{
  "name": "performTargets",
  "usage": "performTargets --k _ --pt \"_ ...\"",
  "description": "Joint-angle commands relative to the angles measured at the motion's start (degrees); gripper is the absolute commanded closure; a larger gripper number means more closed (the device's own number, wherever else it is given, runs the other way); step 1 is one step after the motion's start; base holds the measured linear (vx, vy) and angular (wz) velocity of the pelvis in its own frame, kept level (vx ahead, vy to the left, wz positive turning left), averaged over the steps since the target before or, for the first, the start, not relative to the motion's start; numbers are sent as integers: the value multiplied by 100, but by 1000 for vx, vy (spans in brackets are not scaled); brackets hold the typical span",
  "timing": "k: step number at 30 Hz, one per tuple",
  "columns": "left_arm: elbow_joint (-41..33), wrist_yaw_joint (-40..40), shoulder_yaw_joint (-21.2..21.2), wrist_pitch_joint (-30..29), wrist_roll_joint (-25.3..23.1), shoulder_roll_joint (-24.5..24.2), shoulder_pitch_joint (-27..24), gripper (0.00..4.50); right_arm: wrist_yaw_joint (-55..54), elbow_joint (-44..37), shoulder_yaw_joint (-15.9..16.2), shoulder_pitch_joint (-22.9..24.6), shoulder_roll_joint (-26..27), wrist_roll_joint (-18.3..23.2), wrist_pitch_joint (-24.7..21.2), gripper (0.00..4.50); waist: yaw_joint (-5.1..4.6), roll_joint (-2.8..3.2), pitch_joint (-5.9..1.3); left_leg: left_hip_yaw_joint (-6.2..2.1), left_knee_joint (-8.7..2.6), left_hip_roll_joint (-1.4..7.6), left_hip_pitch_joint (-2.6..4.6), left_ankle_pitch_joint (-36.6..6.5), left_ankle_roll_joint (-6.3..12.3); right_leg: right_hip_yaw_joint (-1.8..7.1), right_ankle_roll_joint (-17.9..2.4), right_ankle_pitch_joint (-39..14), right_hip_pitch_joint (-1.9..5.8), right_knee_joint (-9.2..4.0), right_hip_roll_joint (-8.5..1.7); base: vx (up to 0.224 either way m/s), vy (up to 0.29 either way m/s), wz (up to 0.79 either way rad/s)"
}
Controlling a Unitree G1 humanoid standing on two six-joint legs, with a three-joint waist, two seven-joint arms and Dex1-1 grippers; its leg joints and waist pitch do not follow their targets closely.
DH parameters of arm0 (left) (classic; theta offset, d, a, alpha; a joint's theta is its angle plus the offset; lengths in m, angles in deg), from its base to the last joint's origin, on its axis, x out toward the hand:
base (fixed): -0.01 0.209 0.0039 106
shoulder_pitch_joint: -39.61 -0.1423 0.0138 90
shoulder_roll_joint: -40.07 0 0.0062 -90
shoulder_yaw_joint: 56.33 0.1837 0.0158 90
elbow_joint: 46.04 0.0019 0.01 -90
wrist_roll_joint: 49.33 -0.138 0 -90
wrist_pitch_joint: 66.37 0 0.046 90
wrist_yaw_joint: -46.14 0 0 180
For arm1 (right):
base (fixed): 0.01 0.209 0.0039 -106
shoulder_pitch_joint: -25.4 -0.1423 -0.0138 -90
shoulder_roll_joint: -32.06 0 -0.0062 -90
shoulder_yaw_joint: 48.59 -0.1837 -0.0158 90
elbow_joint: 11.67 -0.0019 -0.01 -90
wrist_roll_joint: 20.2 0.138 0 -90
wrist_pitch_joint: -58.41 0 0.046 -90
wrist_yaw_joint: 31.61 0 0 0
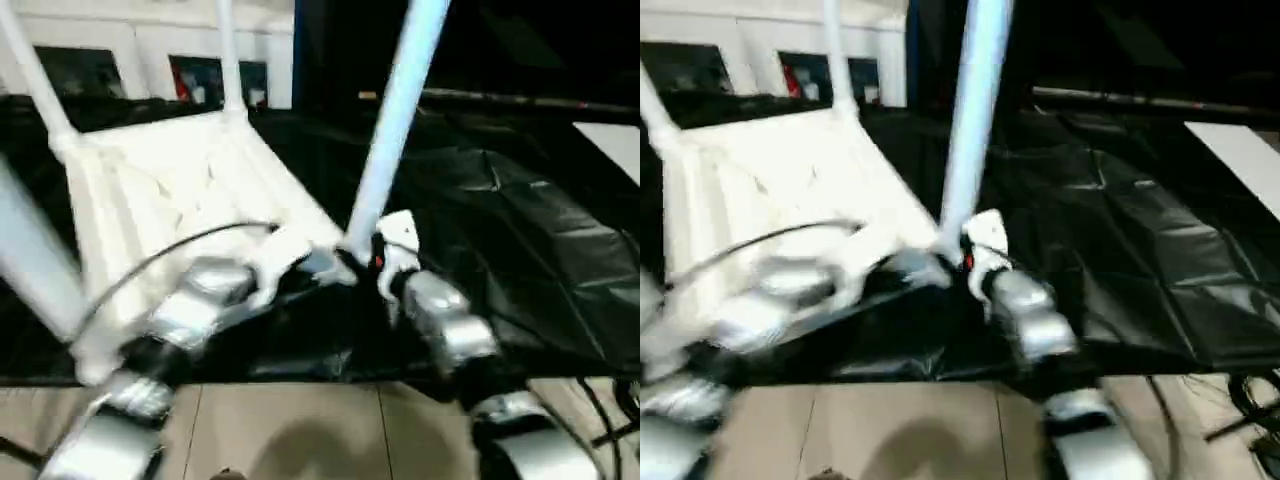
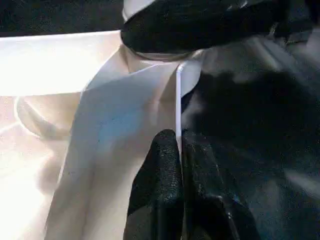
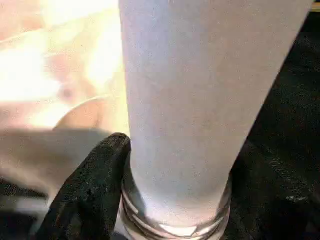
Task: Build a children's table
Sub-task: Rotate leg to tighten
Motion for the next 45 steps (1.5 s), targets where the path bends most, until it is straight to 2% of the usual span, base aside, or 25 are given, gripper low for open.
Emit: performTargets --k 1,2,4,7,8,9,11,12,14,15,16,18,21,22,25,26,28,30,37,45 --pt "514 -1044 -197 202 -55 166 147 450 -274 357 97 116 282 14 -204 184 -43 42 -315 11 -390 69 103 -1772 -138 250 -641 -2406 107 -621 -258 0 0 0" --pt "569 -1066 -183 237 -80 191 177 450 -324 411 107 82 320 -4 -191 184 -57 7 -327 -4 -404 68 54 -1765 -123 239 -567 -2414 146 -620 -254 0 0 0" --pt "639 -1000 -115 332 -137 247 228 450 -221 570 221 -14 391 -82 -100 184 -55 21 -341 -6 -410 74 26 -1714 -68 241 -535 -2251 145 -618 -256 0 0 0" --pt "630 -787 -64 451 -173 245 230 450 -163 640 210 -98 419 -132 70 184 -63 20 -339 -7 -414 69 14 -1778 -51 239 -525 -2332 149 -630 -261 0 0 0" --pt "569 -656 -59 475 -161 193 191 450 5 554 144 -99 380 -45 141 128 -71 16 -345 -10 -413 70 8 -1788 -43 238 -512 -2371 152 -630 -264 0 0 0" --pt "567 -551 -69 526 -159 146 174 450 164 458 98 -102 323 11 242 114 -62 11 -351 -11 -413 74 12 -1791 -32 237 -504 -2362 152 -628 -267 0 0 0" --pt "566 -308 -76 691 -152 42 135 450 492 297 69 -120 181 94 341 108 -72 8 -352 -9 -413 74 -32 -1679 37 241 -548 -2173 171 -614 -266 0 0 0" --pt "508 -157 -79 729 -133 -43 86 450 706 194 64 -132 65 147 329 94 -82 -10 -359 -20 -421 76 -61 -1643 59 226 -530 -2190 200 -608 -264 0 0 0" --pt "333 161 -74 825 -78 -240 -42 450 1261 -48 137 -133 -247 201 206 70 -93 -7 -372 -25 -418 86 -88 -1512 93 214 -562 -2046 220 -586 -260 0 0 0" --pt "333 161 -74 825 -78 -240 -42 450 1261 -48 137 -133 -247 201 206 66 -91 -31 -380 -18 -404 86 -88 -1443 110 210 -589 -1954 230 -583 -257 0 0 0" --pt "242 341 -70 871 -30 -321 -108 450 1587 -199 226 -94 -414 203 138 60 -94 -21 -372 -3 -391 96 -75 -1335 163 214 -717 -1737 212 -565 -263 0 0 0" --pt "-121 914 -25 968 141 -575 -339 450 2588 -775 513 131 -966 215 5 60 -73 -41 -375 16 -365 101 -70 -1209 263 217 -807 -1519 230 -550 -261 0 0 0" --pt "-380 1287 18 987 261 -725 -483 450 3156 -1105 666 293 -1288 243 -69 60 -46 -38 -390 36 -349 107 -66 -957 344 226 -914 -1160 229 -496 -254 0 0 0" --pt "-712 1756 106 961 407 -933 -651 450 3789 -1427 860 478 -1664 234 -50 60 -30 -24 -393 35 -338 116 -63 -826 394 217 -1025 -799 246 -452 -242 0 0 0" --pt "-1164 2281 182 858 612 -1161 -848 450 4344 -1625 1026 595 -1967 227 -84 60 -31 -5 -404 44 -319 118 -46 -749 466 217 -1209 -429 240 -399 -230 0 0 0" --pt "-1164 2281 182 858 612 -1161 -848 450 4344 -1625 1026 595 -1967 227 -84 60 -51 -12 -401 44 -325 114 -60 -749 488 213 -1292 -329 246 -386 -220 0 0 0" --pt "-1271 2381 184 832 652 -1205 -884 450 4353 -1613 1043 583 -1981 191 -83 60 -48 3 -396 65 -324 120 -7 -873 483 217 -1378 -353 213 -400 -211 0 0 0" --pt "-1391 2495 174 783 683 -1255 -926 450 4292 -1614 1074 543 -1944 173 -130 60 -53 -5 -394 57 -336 126 -24 -908 428 220 -1343 -437 238 -399 -227 0 0 0" --pt "-1537 2571 134 694 707 -1324 -983 450 4422 -1643 1076 490 -1747 310 -268 60 -48 -15 -391 50 -345 118 -25 -962 313 227 -1233 -582 246 -410 -237 0 0 0" --pt "-1582 2587 108 623 667 -1322 -1031 450 4481 -1560 1041 459 -1674 364 -325 131 -50 -15 -405 57 -323 109 -22 -793 368 228 -1305 -293 261 -378 -227 0 0 0"
